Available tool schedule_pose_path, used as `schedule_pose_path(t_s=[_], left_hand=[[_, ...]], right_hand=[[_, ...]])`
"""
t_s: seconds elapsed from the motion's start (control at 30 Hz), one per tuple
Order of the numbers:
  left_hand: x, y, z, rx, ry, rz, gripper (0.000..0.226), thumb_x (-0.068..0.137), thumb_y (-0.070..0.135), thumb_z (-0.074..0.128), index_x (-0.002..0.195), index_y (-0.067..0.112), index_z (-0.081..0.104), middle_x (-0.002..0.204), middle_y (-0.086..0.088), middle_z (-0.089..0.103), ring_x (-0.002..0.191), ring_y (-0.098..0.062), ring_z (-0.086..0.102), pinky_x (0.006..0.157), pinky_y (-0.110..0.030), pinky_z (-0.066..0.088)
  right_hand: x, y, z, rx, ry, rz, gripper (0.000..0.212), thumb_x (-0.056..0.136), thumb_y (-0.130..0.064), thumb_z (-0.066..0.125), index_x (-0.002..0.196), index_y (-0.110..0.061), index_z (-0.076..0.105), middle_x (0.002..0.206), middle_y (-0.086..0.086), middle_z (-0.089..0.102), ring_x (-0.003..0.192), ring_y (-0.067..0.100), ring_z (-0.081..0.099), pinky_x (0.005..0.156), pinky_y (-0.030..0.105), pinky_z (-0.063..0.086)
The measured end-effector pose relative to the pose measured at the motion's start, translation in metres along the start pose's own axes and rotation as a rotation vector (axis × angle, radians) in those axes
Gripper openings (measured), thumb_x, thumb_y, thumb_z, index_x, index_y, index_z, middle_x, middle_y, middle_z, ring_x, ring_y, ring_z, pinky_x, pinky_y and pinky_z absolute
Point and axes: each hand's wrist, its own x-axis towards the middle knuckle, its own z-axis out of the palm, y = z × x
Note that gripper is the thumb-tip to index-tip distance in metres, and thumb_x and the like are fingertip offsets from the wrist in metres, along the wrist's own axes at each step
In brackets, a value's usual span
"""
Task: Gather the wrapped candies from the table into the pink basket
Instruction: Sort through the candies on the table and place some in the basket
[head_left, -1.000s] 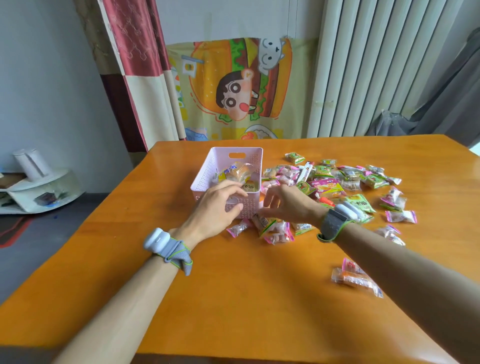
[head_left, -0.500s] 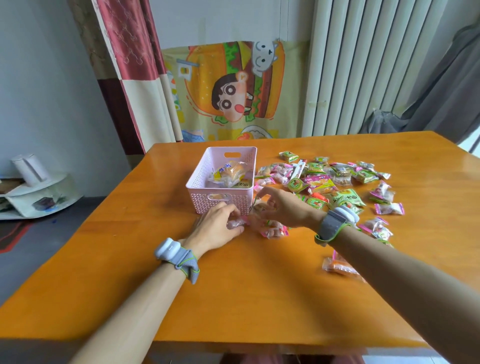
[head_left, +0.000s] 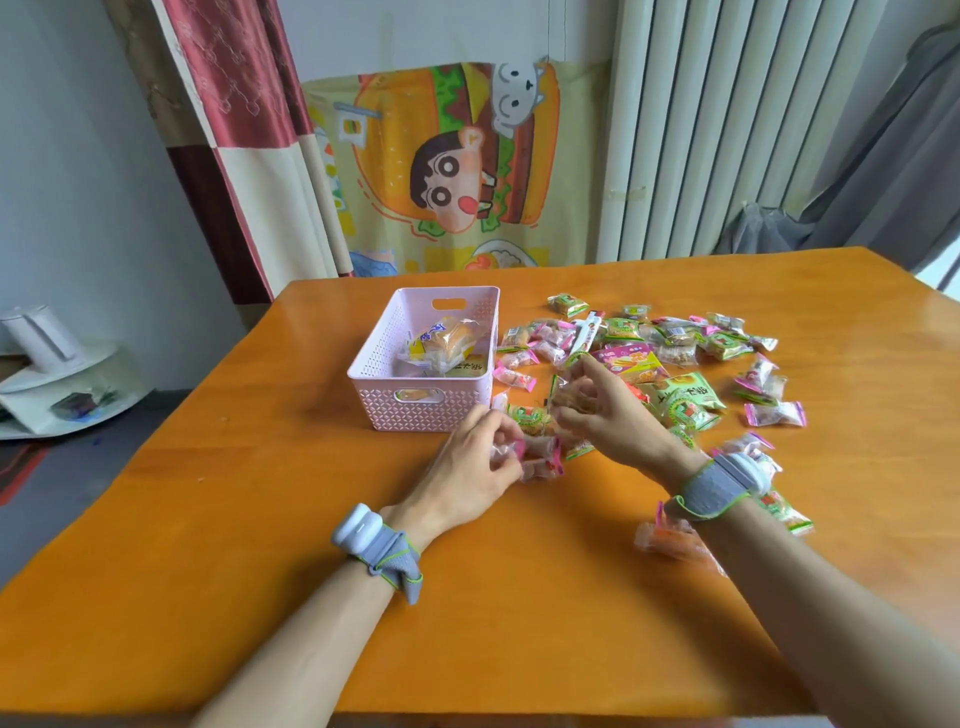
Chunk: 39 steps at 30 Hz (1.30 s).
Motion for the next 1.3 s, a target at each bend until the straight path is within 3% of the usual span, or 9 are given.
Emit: schedule_pose_path(t_s=[0.13, 0.27, 0.37, 0.63, 0.8, 0.93, 1.07, 1.23, 1.3], left_hand=[[0.002, 0.006, 0.012, -0.082, -0.005, 0.046, 0.009, 0.088, 0.025, 0.065, 0.092, 0.024, 0.057, 0.101, 0.011, 0.058, 0.079, -0.011, 0.065, 0.078, -0.037, 0.053], [0.003, 0.002, 0.016, -0.004, -0.041, 0.023, 0.043, 0.071, 0.064, 0.077, 0.089, 0.031, 0.054, 0.089, 0.021, 0.057, 0.073, -0.002, 0.056, 0.068, -0.027, 0.047], [0.003, 0.004, 0.020, 0.098, -0.028, -0.005, 0.056, 0.061, 0.074, 0.076, 0.095, 0.034, 0.057, 0.091, 0.027, 0.060, 0.081, 0.004, 0.057, 0.068, -0.024, 0.047], [-0.002, 0.012, 0.022, 0.193, -0.009, 0.081, 0.028, 0.084, 0.047, 0.067, 0.102, 0.025, 0.063, 0.102, 0.009, 0.064, 0.093, -0.022, 0.064, 0.073, -0.039, 0.052], [-0.005, 0.013, 0.016, 0.080, 0.100, 0.090, 0.017, 0.090, 0.029, 0.064, 0.106, 0.022, 0.066, 0.102, 0.008, 0.060, 0.092, -0.014, 0.063, 0.081, -0.037, 0.051], [0.001, 0.012, 0.001, 0.021, 0.199, 0.120, 0.014, 0.095, 0.024, 0.061, 0.107, 0.019, 0.066, 0.102, 0.007, 0.060, 0.090, -0.007, 0.060, 0.080, -0.030, 0.050], [0.019, 0.014, -0.029, 0.036, 0.354, 0.160, 0.016, 0.100, 0.025, 0.056, 0.109, 0.018, 0.067, 0.101, 0.006, 0.060, 0.088, -0.007, 0.059, 0.076, -0.026, 0.049], [0.058, 0.012, -0.067, 0.138, 0.490, 0.141, 0.022, 0.101, 0.025, 0.053, 0.111, 0.012, 0.067, 0.107, -0.001, 0.065, 0.095, -0.015, 0.062, 0.080, -0.021, 0.047], [0.074, 0.007, -0.078, 0.183, 0.503, 0.094, 0.020, 0.101, 0.021, 0.052, 0.108, 0.009, 0.067, 0.106, -0.004, 0.066, 0.095, -0.022, 0.063, 0.082, -0.030, 0.049]], right_hand=[[0.000, 0.010, 0.007, -0.120, 0.044, -0.050, 0.027, 0.087, -0.017, 0.072, 0.109, -0.017, 0.056, 0.074, -0.004, 0.060, 0.062, 0.016, 0.056, 0.064, 0.044, 0.052], [0.000, 0.017, 0.012, -0.366, 0.024, -0.126, 0.028, 0.081, -0.029, 0.078, 0.105, -0.022, 0.066, 0.091, -0.005, 0.071, 0.077, 0.014, 0.062, 0.065, 0.022, 0.040], [0.000, 0.021, 0.020, -0.427, 0.016, -0.156, 0.029, 0.082, -0.027, 0.078, 0.108, -0.021, 0.067, 0.094, -0.001, 0.074, 0.083, 0.019, 0.067, 0.068, 0.021, 0.042], [0.000, 0.025, 0.021, -0.544, 0.006, -0.210, 0.027, 0.087, -0.031, 0.071, 0.108, -0.015, 0.065, 0.088, 0.006, 0.074, 0.087, 0.034, 0.068, 0.073, 0.041, 0.055], [0.000, 0.016, 0.015, -0.413, 0.050, -0.122, 0.020, 0.086, -0.028, 0.075, 0.091, -0.016, 0.060, 0.075, -0.007, 0.066, 0.070, 0.021, 0.063, 0.065, 0.035, 0.047], [0.006, 0.002, 0.006, -0.265, 0.099, -0.083, 0.028, 0.088, -0.030, 0.075, 0.098, -0.006, 0.065, 0.085, 0.016, 0.070, 0.077, 0.037, 0.066, 0.071, 0.049, 0.055], [0.022, -0.023, -0.001, -0.071, 0.122, -0.119, 0.022, 0.089, -0.022, 0.075, 0.099, -0.006, 0.064, 0.076, 0.010, 0.071, 0.058, 0.029, 0.069, 0.060, 0.048, 0.058], [0.058, -0.046, 0.010, 0.100, 0.142, -0.131, 0.028, 0.088, -0.030, 0.075, 0.102, -0.010, 0.062, 0.070, 0.008, 0.074, 0.046, 0.024, 0.066, 0.041, 0.025, 0.044], [0.075, -0.050, 0.018, 0.124, 0.155, -0.130, 0.028, 0.088, -0.030, 0.075, 0.102, -0.009, 0.062, 0.065, 0.006, 0.072, 0.044, 0.023, 0.063, 0.040, 0.026, 0.043]])
